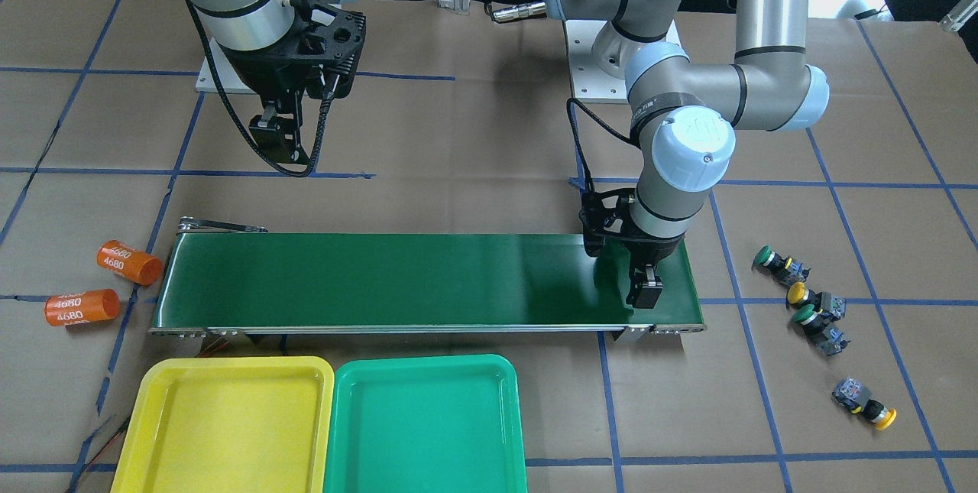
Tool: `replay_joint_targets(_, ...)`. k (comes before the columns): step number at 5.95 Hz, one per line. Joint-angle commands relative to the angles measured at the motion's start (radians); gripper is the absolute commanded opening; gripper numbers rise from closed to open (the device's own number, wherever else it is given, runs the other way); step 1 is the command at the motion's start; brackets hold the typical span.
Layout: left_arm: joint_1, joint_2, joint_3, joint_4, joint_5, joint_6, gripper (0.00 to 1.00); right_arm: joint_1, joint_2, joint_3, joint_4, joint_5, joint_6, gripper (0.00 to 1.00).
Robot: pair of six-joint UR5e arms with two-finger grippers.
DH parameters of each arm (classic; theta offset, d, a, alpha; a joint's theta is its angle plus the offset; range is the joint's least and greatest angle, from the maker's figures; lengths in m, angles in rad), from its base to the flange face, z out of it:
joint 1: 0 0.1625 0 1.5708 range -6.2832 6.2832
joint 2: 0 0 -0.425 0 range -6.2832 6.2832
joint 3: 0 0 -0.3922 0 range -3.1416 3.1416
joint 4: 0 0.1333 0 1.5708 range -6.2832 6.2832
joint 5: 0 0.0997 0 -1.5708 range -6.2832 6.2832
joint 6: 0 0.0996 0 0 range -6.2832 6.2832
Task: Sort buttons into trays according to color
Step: 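Place the second orange cylinder on the conveyor belt with the left gripper, then move the left gripper back over the push buttons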
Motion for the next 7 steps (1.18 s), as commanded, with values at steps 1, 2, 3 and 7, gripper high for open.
replay_joint_targets(1,0.165,0.055,0.118,-0.158,-0.072,-0.327,0.99,-0.007,0.003,0.003,-0.005,-0.044,-0.074,1.00)
replay_joint_targets(2,0.166,0.057,0.119,-0.160,-0.073,-0.330,0.99,-0.010,0.003,0.003,-0.005,-0.043,-0.075,1.00)
replay_joint_targets(3,0.166,0.055,0.119,-0.160,-0.073,-0.330,0.99,-0.010,0.003,0.003,-0.003,-0.043,-0.075,1.00)
replay_joint_targets(7,0.319,0.048,0.099,-0.163,-0.076,-0.213,0.99,-0.007,0.003,0.003,-0.005,-0.043,-0.074,1.00)
